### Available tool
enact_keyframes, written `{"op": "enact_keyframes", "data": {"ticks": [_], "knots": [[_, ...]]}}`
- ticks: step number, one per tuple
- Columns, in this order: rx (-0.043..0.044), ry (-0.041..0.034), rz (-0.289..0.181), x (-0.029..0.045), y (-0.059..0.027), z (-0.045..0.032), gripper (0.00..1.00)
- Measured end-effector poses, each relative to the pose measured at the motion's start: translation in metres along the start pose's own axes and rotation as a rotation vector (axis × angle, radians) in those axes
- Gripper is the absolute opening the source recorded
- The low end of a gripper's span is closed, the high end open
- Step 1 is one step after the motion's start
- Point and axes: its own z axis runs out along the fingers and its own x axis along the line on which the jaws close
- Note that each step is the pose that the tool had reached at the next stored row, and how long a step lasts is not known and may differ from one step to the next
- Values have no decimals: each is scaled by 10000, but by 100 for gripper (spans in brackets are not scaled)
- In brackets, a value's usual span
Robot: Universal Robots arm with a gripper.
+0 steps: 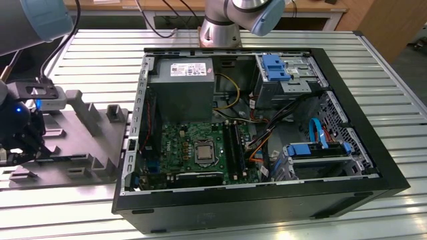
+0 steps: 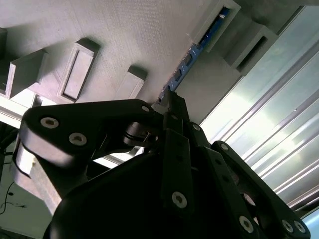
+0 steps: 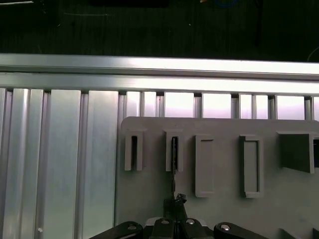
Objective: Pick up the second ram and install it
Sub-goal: 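Pick up the second ram and move it above second insertion slot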
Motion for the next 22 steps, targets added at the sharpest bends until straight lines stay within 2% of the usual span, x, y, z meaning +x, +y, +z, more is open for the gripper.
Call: {"op": "enact_keyframes", "data": {"ticks": [14, 16, 19, 20, 22], "knots": [[10, -33, -3, 13, 2, 5, 11], [13, -33, -2, 13, 4, 5, 23], [14, -32, -2, 13, 4, 5, 29], [14, -33, -2, 13, 5, 5, 36], [16, -34, -2, 13, 5, 8, 36]]}}
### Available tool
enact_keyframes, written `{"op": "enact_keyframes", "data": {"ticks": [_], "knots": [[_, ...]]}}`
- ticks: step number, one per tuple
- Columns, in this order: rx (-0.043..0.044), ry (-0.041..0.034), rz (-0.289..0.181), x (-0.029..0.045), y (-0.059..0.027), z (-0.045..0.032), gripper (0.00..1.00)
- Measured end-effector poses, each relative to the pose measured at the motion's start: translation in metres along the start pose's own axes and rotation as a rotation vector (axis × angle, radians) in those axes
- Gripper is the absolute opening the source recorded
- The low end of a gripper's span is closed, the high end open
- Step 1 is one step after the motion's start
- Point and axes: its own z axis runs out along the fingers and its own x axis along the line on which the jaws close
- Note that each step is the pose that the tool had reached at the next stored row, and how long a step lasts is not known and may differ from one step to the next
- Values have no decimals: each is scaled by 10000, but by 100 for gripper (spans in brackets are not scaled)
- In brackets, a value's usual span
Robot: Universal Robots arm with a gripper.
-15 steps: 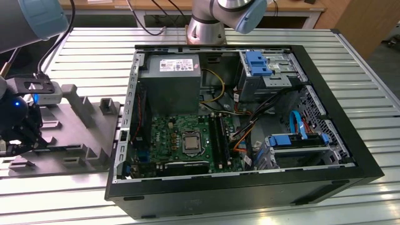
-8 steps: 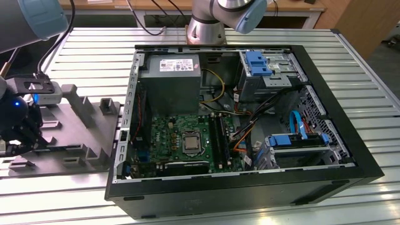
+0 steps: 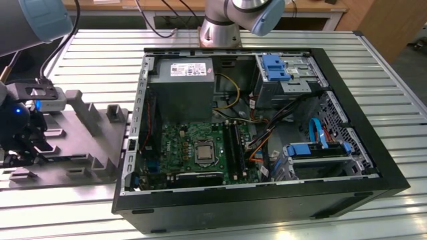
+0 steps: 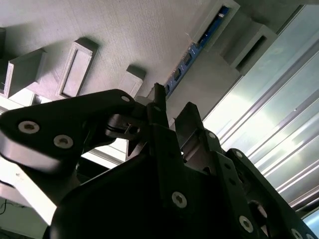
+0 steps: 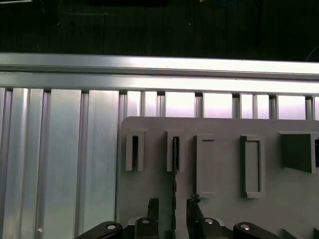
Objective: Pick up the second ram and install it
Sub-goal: 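Pick up the second ram and move it above second insertion slot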
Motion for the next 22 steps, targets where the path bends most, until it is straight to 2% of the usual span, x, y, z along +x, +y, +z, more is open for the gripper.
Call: {"op": "enact_keyframes", "data": {"ticks": [4, 6, 10, 14, 17, 20, 22], "knots": [[20, -137, -79, 5, -1, 26, 36], [20, -182, -119, 16, 0, 39, 36], [17, -193, -227, 40, 6, 65, 36], [7, -209, -529, 44, 5, 100, 36], [14, -314, -631, 46, 4, 119, 36], [34, -543, -657, 46, 5, 128, 36], [36, -549, -655, 46, 5, 133, 36]]}}
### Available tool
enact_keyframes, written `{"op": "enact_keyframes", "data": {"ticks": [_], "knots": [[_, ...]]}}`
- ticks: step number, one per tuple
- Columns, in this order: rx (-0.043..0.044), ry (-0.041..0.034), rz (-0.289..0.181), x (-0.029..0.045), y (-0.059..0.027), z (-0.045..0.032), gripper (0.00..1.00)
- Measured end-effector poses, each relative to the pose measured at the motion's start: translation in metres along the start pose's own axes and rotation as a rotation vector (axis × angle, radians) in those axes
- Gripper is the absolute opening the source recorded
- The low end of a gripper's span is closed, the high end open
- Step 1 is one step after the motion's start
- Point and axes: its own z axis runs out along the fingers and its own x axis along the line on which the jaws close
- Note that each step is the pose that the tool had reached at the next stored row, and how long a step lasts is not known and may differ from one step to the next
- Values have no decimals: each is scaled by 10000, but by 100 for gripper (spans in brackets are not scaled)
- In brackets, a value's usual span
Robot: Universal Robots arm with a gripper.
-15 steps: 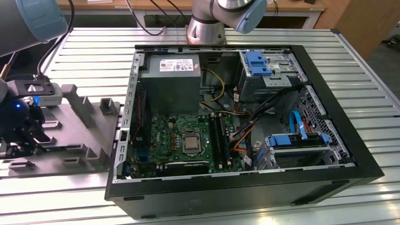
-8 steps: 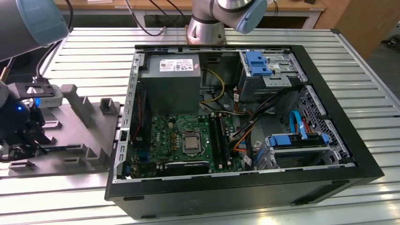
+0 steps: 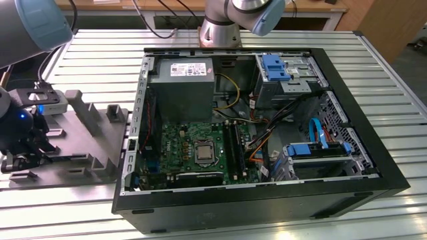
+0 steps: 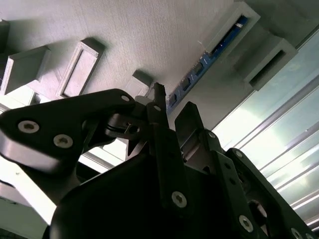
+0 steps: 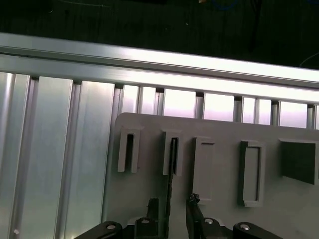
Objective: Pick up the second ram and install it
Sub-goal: 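Pick up the second ram and move it above second insertion slot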
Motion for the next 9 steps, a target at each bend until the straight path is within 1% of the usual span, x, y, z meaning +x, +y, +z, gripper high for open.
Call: {"op": "enact_keyframes", "data": {"ticks": [2, 7, 9], "knots": [[1, 6, 0, 2, -1, 14, 36], [-4, 50, 0, 4, -2, 42, 36], [-6, 53, 0, 5, -2, 42, 36]]}}
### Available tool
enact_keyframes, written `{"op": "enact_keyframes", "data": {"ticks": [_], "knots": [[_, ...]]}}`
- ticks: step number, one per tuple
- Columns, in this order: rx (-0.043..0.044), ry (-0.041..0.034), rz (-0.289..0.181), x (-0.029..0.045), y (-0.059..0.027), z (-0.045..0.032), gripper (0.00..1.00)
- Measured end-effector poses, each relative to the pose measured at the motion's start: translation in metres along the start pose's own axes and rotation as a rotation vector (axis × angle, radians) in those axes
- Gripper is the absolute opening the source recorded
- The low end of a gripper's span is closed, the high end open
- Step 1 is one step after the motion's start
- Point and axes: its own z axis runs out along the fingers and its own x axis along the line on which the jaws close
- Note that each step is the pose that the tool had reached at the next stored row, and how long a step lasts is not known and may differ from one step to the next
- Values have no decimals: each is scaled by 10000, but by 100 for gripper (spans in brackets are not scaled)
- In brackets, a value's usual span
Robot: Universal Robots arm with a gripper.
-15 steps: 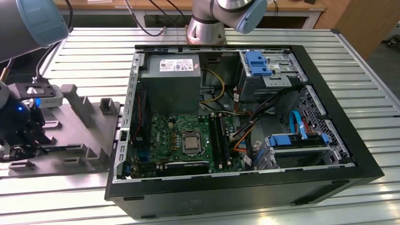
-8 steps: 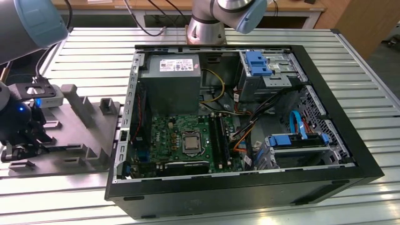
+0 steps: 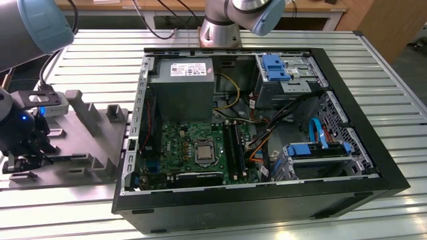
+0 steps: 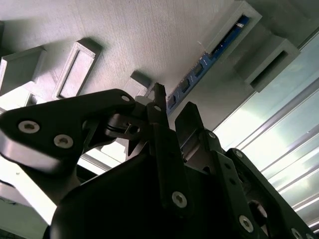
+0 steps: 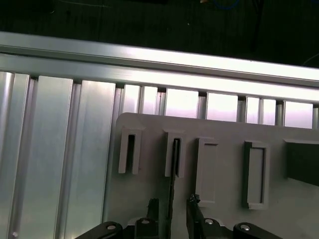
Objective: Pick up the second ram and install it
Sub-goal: 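Pick up the second ram and move it above second insertion slot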
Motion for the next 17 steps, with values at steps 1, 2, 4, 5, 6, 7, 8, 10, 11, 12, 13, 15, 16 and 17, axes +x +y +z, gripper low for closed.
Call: {"op": "enact_keyframes", "data": {"ticks": [1, 2, 4, 5, 6, 7, 8, 10, 11, 12, 13, 15, 16, 17], "knots": [[0, 1, 0, 0, 0, 0, 36], [0, 1, 0, 0, 0, 0, 36], [1, 0, 0, 0, 0, 1, 36], [1, 0, 0, 0, 0, 1, 36], [1, 0, 0, 0, 0, 1, 36], [1, 0, 0, 0, 0, 1, 34], [1, 0, 0, 0, 0, 1, 34], [1, 0, 0, 0, 0, 2, 27], [1, 0, 0, 0, 0, 2, 27], [1, 0, 0, 0, 0, 2, 27], [1, 0, 0, 0, 0, 2, 27], [1, 0, 0, 0, 0, 2, 27], [1, 0, 0, 0, 0, 2, 27], [3, -1, 0, 0, 0, 0, 27]]}}
